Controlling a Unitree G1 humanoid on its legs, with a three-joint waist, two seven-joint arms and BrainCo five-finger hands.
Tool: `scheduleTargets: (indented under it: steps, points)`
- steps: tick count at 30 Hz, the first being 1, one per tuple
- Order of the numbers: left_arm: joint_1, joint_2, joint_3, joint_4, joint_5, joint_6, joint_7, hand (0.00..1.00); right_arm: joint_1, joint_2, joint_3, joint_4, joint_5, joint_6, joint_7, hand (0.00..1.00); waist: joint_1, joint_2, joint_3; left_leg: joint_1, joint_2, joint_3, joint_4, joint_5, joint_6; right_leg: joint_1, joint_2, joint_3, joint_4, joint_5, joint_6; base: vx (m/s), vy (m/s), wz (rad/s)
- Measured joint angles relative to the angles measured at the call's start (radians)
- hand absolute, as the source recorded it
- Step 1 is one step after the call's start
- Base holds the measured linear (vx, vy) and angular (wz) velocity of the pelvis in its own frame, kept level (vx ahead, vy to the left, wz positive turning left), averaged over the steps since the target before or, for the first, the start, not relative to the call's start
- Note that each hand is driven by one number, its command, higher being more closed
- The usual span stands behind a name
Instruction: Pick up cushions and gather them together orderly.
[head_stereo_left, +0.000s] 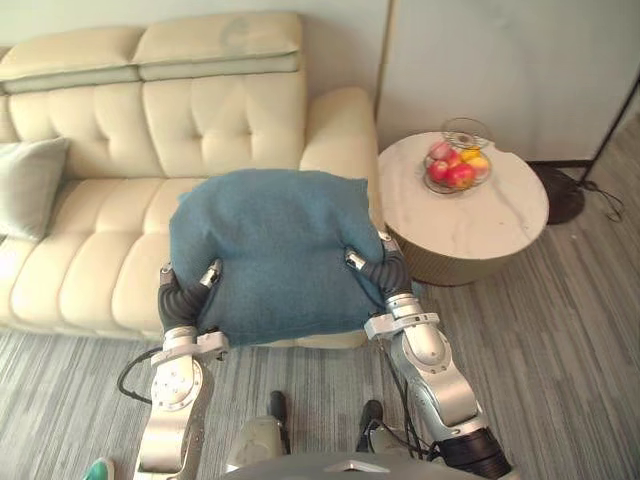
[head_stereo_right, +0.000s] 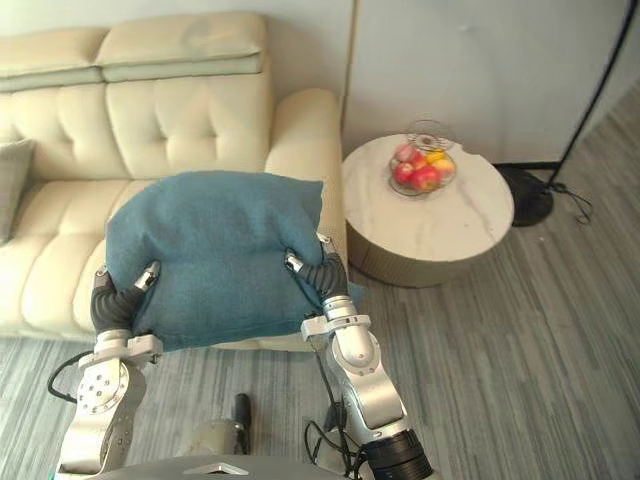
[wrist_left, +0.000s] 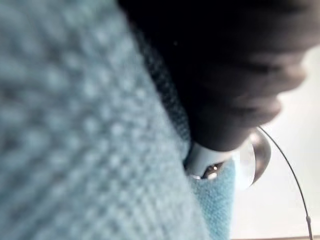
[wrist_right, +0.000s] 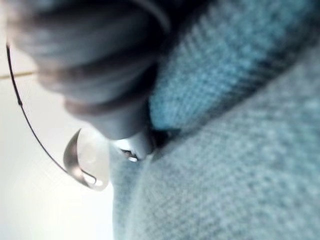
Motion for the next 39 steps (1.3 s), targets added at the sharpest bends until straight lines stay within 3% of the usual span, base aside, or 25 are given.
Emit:
scheduleTargets:
  steps: [4,7,9,11,12,14,15,16,18,19,20,22,23,26,28,29,30,31,32,34,37,38,39]
  points:
    - [-0.021,-0.019,-0.030,0.029,-0.018,0.000,-0.001,1.00,0.000,-0.014,-0.044,0.018,-0.029,-0.005,-0.002,1.00,-0.012,0.007,-0.006,-0.045,0.017,0.114,-0.007,0.006,0.010,0.004,-0.076,-0.120,-0.004,0.013,0.008,-0.03,0.187,1.01]
    - [-0.032,-0.021,-0.056,0.077,-0.041,0.000,-0.005,1.00,0.009,-0.017,-0.079,0.045,-0.063,0.001,-0.004,1.00,-0.028,0.006,-0.008,-0.041,0.036,0.284,0.031,0.025,0.029,0.045,-0.136,-0.181,0.004,0.034,0.067,0.07,0.306,0.76]
    - [-0.034,-0.021,-0.061,0.093,-0.052,0.000,-0.008,1.00,0.010,-0.012,-0.082,0.045,-0.076,0.006,-0.004,1.00,-0.030,-0.007,-0.017,-0.054,0.012,0.363,0.058,0.051,0.061,0.059,-0.182,-0.198,-0.022,0.062,0.112,0.09,0.309,0.46]
    - [-0.042,-0.018,-0.061,0.107,-0.069,0.000,-0.014,1.00,0.016,-0.003,-0.089,0.045,-0.098,0.010,-0.004,1.00,-0.032,-0.020,-0.023,-0.088,-0.029,0.352,0.110,0.016,0.104,0.068,-0.226,-0.205,-0.034,0.074,0.130,0.09,0.333,0.45]
    - [-0.041,-0.019,-0.060,0.111,-0.078,0.000,-0.023,1.00,0.025,0.006,-0.093,0.053,-0.108,0.011,-0.004,1.00,-0.023,-0.022,-0.024,-0.111,-0.038,0.349,0.192,-0.049,0.119,0.070,-0.258,-0.204,-0.005,0.068,0.135,0.08,0.296,0.26]
    - [-0.040,-0.019,-0.059,0.122,-0.079,0.000,-0.032,1.00,0.028,0.016,-0.093,0.099,-0.108,0.013,-0.003,1.00,-0.023,-0.024,-0.023,-0.102,-0.062,0.350,0.239,-0.099,0.148,0.055,-0.322,-0.189,0.111,0.049,0.120,0.14,0.405,0.14]
    - [-0.039,-0.010,-0.056,0.132,-0.078,0.000,-0.044,1.00,0.026,0.030,-0.092,0.163,-0.108,0.017,0.000,1.00,-0.019,-0.028,-0.021,-0.074,-0.091,0.355,0.231,-0.119,0.173,-0.047,-0.395,-0.115,0.329,0.030,-0.048,0.18,0.416,0.03]
    - [-0.039,-0.007,-0.054,0.137,-0.077,0.000,-0.046,1.00,0.027,0.037,-0.091,0.176,-0.108,0.020,0.000,1.00,-0.019,-0.030,-0.020,-0.068,-0.094,0.356,0.228,-0.122,0.178,-0.077,-0.398,-0.076,0.385,0.009,-0.075,0.21,0.420,0.06]
    - [-0.038,0.004,-0.047,0.155,-0.077,0.003,-0.049,1.00,0.032,0.059,-0.098,0.208,-0.107,0.036,0.002,1.00,-0.031,-0.045,-0.012,-0.027,-0.118,0.325,0.183,-0.122,0.187,-0.145,-0.348,0.058,0.539,-0.092,-0.030,0.13,0.142,0.27]
    - [-0.034,0.015,-0.048,0.171,-0.078,0.006,-0.053,1.00,0.060,0.077,-0.112,0.207,-0.106,0.038,0.009,1.00,-0.045,-0.057,-0.008,0.021,-0.143,0.286,0.121,-0.110,0.190,-0.180,-0.232,0.183,0.604,-0.184,0.008,0.17,0.092,0.56]
    - [-0.029,0.019,-0.049,0.182,-0.078,0.010,-0.058,1.00,0.076,0.088,-0.113,0.207,-0.104,0.038,0.016,1.00,-0.059,-0.067,-0.008,0.057,-0.155,0.280,0.073,-0.099,0.185,-0.197,-0.153,0.222,0.603,-0.229,0.021,0.21,0.100,0.60]
    - [-0.022,0.020,-0.048,0.183,-0.078,0.023,-0.067,1.00,0.088,0.094,-0.113,0.207,-0.096,0.038,0.021,1.00,-0.071,-0.090,-0.003,0.119,-0.189,0.286,-0.003,-0.086,0.170,-0.237,-0.066,0.187,0.534,-0.257,0.002,0.20,0.032,0.19]
    - [-0.022,0.019,-0.049,0.183,-0.077,0.027,-0.072,1.00,0.087,0.093,-0.114,0.207,-0.095,0.038,0.021,1.00,-0.074,-0.093,-0.002,0.148,-0.204,0.292,-0.038,-0.086,0.169,-0.265,-0.018,0.142,0.430,-0.242,-0.010,0.25,0.034,-0.10]
    - [-0.027,0.019,-0.048,0.183,-0.057,0.033,-0.078,1.00,0.086,0.092,-0.114,0.205,-0.089,0.038,0.020,1.00,-0.098,-0.098,-0.005,0.201,-0.241,0.291,-0.089,-0.091,0.169,-0.306,0.029,0.053,0.238,-0.128,-0.015,0.30,0.030,0.03]
    - [-0.028,0.019,-0.048,0.182,-0.049,0.039,-0.081,1.00,0.089,0.089,-0.115,0.199,-0.085,0.038,0.020,1.00,-0.116,-0.107,-0.012,0.241,-0.268,0.286,-0.087,-0.108,0.160,-0.299,0.040,0.048,0.189,-0.019,-0.059,0.41,0.006,0.22]
    - [-0.033,0.018,-0.049,0.182,-0.037,0.039,-0.085,1.00,0.093,0.083,-0.114,0.192,-0.080,0.038,0.020,1.00,-0.123,-0.105,-0.013,0.255,-0.269,0.274,-0.066,-0.130,0.147,-0.262,0.054,0.058,0.142,0.049,-0.108,0.54,-0.041,0.24]
    - [-0.041,0.008,-0.054,0.181,-0.036,0.040,-0.091,1.00,0.090,0.066,-0.114,0.187,-0.059,0.038,0.020,1.00,-0.119,-0.088,-0.012,0.245,-0.240,0.262,-0.003,-0.160,0.112,-0.227,0.067,0.049,0.106,0.074,-0.130,0.45,-0.039,0.26]
    - [-0.044,0.008,-0.056,0.182,-0.036,0.040,-0.091,1.00,0.091,0.065,-0.115,0.183,-0.055,0.038,0.019,1.00,-0.120,-0.087,-0.012,0.235,-0.230,0.258,0.038,-0.169,0.096,-0.214,0.066,0.040,0.097,0.068,-0.134,0.51,-0.059,0.35]
    - [-0.046,0.000,-0.060,0.183,-0.038,0.041,-0.091,1.00,0.100,0.051,-0.115,0.161,-0.053,0.039,0.017,1.00,-0.122,-0.086,-0.011,0.188,-0.189,0.257,0.221,-0.190,0.056,-0.159,0.065,0.018,0.071,0.052,-0.137,0.41,-0.043,0.36]
    - [-0.038,-0.017,-0.062,0.182,-0.041,0.041,-0.093,1.00,0.126,0.018,-0.116,0.075,-0.053,0.045,0.016,1.00,-0.103,-0.083,-0.007,0.104,-0.109,0.273,0.549,-0.159,-0.002,-0.067,0.058,0.032,0.040,0.022,-0.123,0.49,-0.033,0.08]
    - [-0.024,-0.024,-0.073,0.177,-0.076,0.036,-0.093,1.00,0.139,0.015,-0.129,-0.025,-0.052,0.045,0.011,1.00,-0.070,-0.068,-0.011,0.032,0.050,0.289,0.757,-0.192,0.026,0.015,0.058,0.098,0.030,-0.023,-0.101,0.34,0.035,-0.55]
    - [-0.024,-0.033,-0.074,0.162,-0.080,0.034,-0.093,1.00,0.136,0.016,-0.131,-0.051,-0.053,0.044,0.000,1.00,-0.065,-0.065,-0.012,0.000,0.098,0.277,0.722,-0.223,0.032,0.024,0.053,0.152,0.022,-0.041,-0.088,0.27,0.171,-0.87]
    - [-0.024,-0.040,-0.077,0.152,-0.080,0.034,-0.093,1.00,0.134,0.017,-0.134,-0.059,-0.052,0.044,-0.006,1.00,-0.059,-0.070,-0.009,-0.018,0.102,0.242,0.645,-0.238,0.035,0.028,0.035,0.200,0.023,-0.048,-0.073,0.23,0.248,-1.02]
